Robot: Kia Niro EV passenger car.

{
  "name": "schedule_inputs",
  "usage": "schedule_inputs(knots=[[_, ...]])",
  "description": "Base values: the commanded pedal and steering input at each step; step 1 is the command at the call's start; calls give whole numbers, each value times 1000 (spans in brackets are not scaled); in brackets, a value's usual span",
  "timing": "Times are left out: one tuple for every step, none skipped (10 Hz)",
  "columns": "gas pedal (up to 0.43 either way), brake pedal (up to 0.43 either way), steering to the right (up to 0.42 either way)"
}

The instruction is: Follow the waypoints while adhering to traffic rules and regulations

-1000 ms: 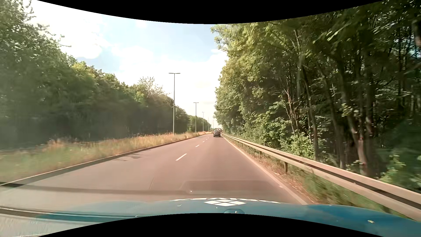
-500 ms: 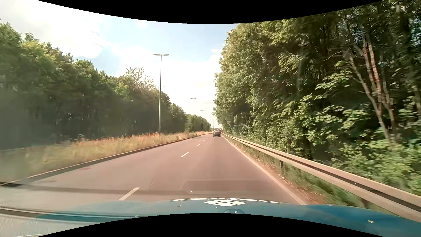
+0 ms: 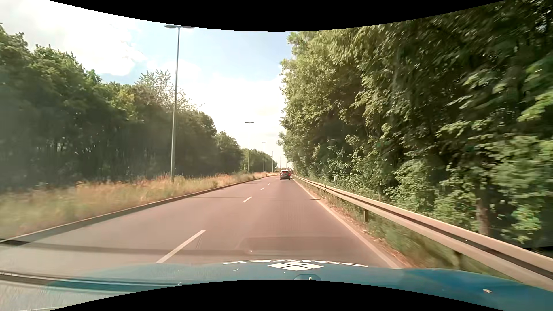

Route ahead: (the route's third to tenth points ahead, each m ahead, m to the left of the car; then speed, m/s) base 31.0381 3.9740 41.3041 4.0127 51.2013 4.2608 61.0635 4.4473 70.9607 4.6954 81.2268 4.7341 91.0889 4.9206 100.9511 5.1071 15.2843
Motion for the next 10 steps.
schedule_inputs(knots=[[177,0,-4],[177,0,-4],[177,0,-4],[177,0,-4],[157,0,-4],[157,0,-4],[157,0,-4],[157,0,-4],[150,0,-4],[150,0,-4]])
